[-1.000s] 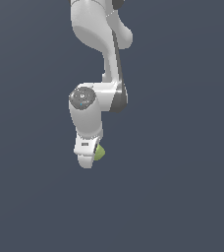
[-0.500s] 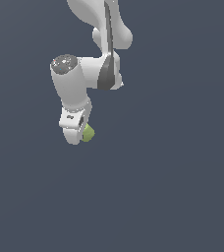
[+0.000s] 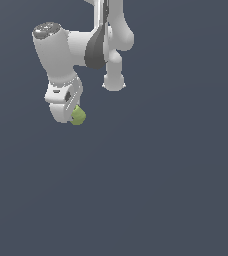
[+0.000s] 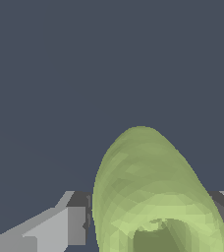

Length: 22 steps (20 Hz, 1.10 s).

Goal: Pick up the object and move it to a goal position.

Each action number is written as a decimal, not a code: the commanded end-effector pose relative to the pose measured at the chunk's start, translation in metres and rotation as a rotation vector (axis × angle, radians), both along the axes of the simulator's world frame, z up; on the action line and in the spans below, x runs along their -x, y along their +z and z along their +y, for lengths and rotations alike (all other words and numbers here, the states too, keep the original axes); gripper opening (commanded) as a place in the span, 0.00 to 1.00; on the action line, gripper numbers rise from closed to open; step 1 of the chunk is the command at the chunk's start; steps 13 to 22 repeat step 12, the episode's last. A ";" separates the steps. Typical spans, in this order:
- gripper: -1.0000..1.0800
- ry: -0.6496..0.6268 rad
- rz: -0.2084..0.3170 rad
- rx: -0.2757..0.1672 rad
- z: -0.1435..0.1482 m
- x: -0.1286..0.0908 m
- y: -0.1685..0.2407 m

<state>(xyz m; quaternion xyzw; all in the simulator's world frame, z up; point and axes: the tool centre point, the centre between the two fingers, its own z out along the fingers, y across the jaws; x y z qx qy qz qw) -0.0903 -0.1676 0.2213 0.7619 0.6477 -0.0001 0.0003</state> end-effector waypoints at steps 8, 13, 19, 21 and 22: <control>0.00 0.001 -0.001 -0.002 -0.025 0.033 0.031; 0.00 0.001 -0.001 -0.002 -0.027 0.036 0.034; 0.00 0.001 -0.001 -0.002 -0.027 0.036 0.034; 0.00 0.001 -0.001 -0.002 -0.027 0.036 0.034; 0.00 0.001 -0.001 -0.002 -0.027 0.036 0.034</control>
